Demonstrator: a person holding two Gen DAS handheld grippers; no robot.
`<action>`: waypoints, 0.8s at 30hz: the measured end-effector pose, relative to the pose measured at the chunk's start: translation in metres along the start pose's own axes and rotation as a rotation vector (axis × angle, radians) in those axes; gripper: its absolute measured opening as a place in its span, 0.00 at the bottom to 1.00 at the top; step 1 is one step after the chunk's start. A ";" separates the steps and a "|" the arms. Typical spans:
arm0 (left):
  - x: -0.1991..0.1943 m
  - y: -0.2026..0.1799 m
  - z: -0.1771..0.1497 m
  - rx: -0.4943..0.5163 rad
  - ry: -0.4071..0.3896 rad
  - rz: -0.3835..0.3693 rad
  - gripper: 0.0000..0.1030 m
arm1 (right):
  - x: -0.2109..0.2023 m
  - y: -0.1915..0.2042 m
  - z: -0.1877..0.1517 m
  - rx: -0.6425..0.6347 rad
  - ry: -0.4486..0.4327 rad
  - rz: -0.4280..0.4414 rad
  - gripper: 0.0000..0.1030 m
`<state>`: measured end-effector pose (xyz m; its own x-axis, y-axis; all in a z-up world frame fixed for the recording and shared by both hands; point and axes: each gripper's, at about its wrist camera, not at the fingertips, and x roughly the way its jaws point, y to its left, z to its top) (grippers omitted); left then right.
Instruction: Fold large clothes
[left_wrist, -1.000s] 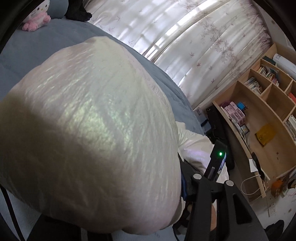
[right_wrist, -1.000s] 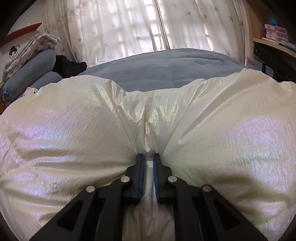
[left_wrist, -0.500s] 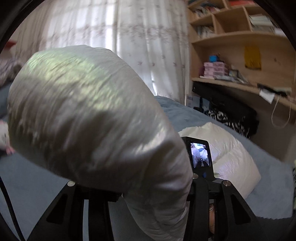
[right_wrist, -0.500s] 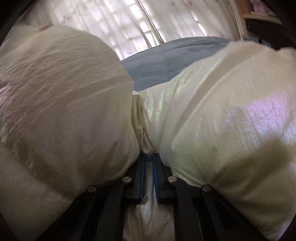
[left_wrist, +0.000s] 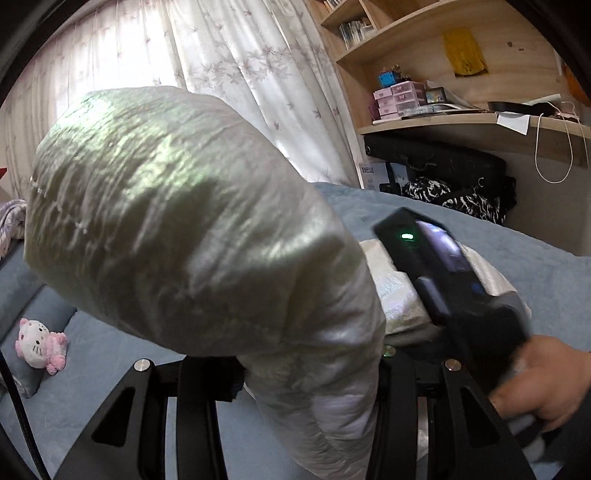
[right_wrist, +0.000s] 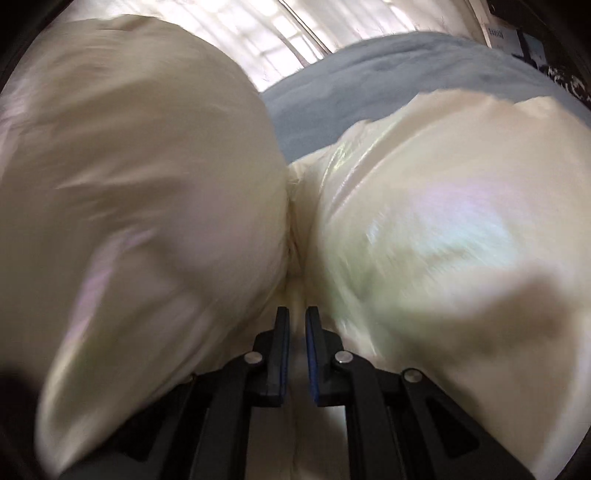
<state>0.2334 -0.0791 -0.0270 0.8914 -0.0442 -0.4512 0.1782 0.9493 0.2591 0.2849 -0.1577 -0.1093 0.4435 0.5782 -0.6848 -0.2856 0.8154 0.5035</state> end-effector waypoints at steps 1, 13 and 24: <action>-0.001 -0.001 0.001 0.000 0.002 -0.001 0.41 | -0.003 -0.001 -0.008 -0.008 0.006 0.006 0.08; -0.003 -0.011 -0.002 0.046 0.044 -0.013 0.41 | 0.029 -0.010 -0.030 -0.013 0.016 0.048 0.08; -0.005 -0.044 0.005 0.188 0.045 -0.004 0.41 | -0.091 -0.060 -0.014 0.040 -0.089 -0.121 0.09</action>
<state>0.2232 -0.1220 -0.0320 0.8716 -0.0294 -0.4894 0.2601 0.8738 0.4108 0.2502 -0.2590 -0.0849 0.5469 0.4698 -0.6929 -0.1922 0.8761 0.4422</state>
